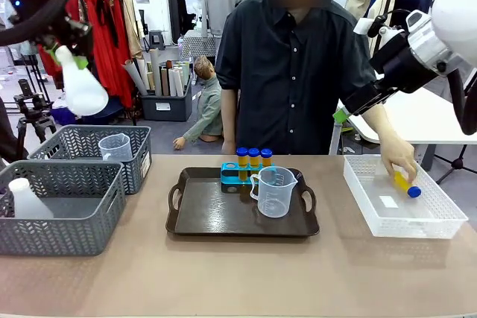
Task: Prepare the laboratory tools.
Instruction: Pick up one Small flask and place it on the Handle tray.
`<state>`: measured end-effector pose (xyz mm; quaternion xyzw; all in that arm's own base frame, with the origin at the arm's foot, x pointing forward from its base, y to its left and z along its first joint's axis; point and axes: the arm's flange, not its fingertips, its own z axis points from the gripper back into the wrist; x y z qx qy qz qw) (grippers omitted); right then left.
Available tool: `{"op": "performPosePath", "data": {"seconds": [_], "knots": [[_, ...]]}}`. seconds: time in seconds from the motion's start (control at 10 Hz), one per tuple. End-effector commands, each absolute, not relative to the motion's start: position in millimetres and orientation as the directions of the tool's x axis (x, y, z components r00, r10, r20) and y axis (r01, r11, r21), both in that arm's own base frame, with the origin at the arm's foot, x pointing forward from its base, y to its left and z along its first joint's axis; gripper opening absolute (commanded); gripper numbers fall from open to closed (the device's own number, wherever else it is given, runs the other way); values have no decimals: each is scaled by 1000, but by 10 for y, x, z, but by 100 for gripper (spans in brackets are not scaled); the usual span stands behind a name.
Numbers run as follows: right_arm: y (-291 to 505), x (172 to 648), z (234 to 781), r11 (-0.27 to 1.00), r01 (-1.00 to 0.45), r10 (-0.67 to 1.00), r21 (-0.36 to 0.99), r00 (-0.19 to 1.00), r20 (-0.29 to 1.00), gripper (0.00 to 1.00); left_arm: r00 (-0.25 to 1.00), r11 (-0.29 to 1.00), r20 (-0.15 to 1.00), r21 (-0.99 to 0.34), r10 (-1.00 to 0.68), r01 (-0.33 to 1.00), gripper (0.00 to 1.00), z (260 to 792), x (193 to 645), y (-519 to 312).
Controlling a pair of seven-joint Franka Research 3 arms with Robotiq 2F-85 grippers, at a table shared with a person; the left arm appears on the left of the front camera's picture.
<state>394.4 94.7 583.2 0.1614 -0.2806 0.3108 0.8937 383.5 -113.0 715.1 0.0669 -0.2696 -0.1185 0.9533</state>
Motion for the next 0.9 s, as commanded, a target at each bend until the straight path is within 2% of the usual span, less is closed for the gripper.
{"op": "performPosePath", "data": {"seconds": [0.0, 0.2, 0.3, 0.8], "knots": [[945, 3943, 5837, 751, -649, 462, 122, 649, 605, 100, 790, 941, 512, 227, -336, 252, 0, 7280, 3930, -1240], [945, 3943, 5837, 751, -649, 462, 122, 649, 605, 100, 761, 913, 504, 240, -408, 330, 0, 7358, 3966, -1424], [945, 3943, 5837, 751, -649, 462, 122, 649, 605, 100, 791, 941, 510, 214, -337, 263, 0, 7298, 3868, -1350], [945, 3943, 5837, 751, -649, 462, 122, 649, 605, 100, 787, 935, 506, 216, -354, 282, 0, 7311, 3917, -1387]]}}
